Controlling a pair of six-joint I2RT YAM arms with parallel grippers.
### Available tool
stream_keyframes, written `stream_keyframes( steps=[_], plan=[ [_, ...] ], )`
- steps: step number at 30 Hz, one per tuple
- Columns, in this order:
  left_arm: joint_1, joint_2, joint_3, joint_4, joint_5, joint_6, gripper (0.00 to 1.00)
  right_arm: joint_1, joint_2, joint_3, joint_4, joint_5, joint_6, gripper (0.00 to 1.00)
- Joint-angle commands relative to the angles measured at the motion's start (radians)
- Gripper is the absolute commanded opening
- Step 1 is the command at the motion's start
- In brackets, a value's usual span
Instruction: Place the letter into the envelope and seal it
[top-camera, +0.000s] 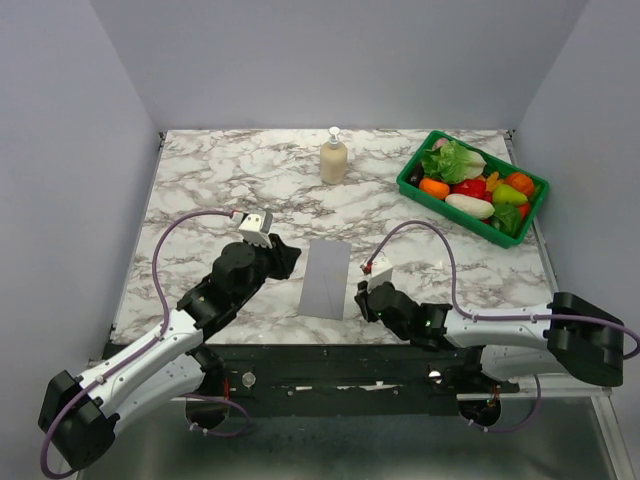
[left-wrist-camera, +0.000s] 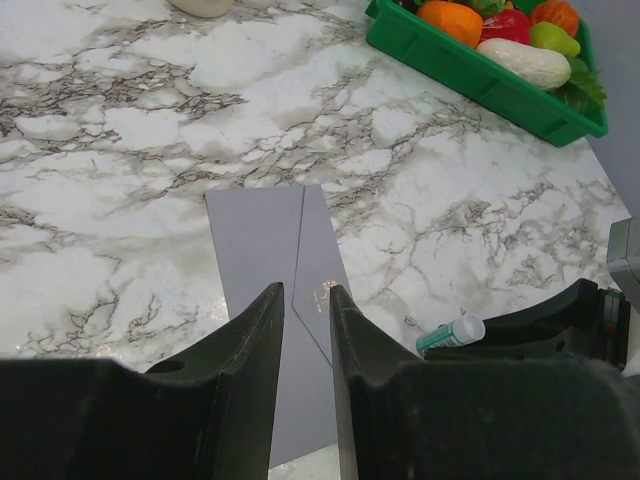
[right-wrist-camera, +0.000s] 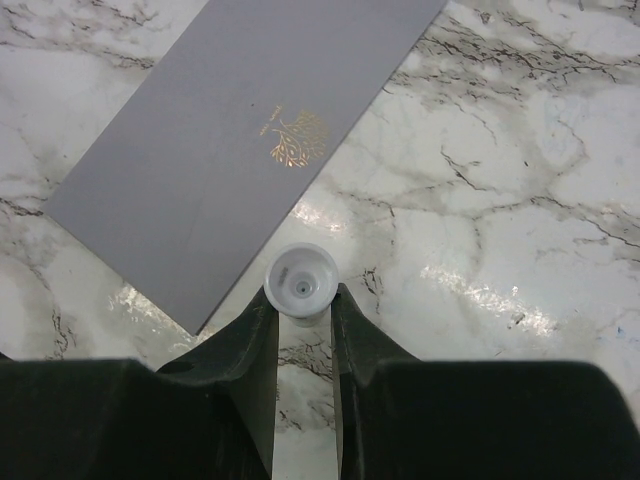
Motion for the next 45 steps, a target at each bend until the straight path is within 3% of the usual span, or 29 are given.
stream_keyframes(
  steps=[1,20,39,45],
  plan=[
    [0.007,-0.016,-0.017,-0.006,-0.017,-0.008,0.33,0.033,0.038,0.013,-0.120,0.098,0.011,0.01],
    [0.007,-0.022,-0.020,-0.013,-0.022,-0.013,0.33,0.102,0.070,0.039,-0.247,0.266,0.173,0.01],
    [0.007,-0.034,-0.045,-0.006,-0.037,-0.024,0.31,0.193,0.202,0.051,-0.284,0.354,0.400,0.01],
    [0.007,-0.039,-0.046,-0.010,-0.045,-0.024,0.31,0.193,0.167,0.035,-0.284,0.352,0.439,0.01]
  ],
)
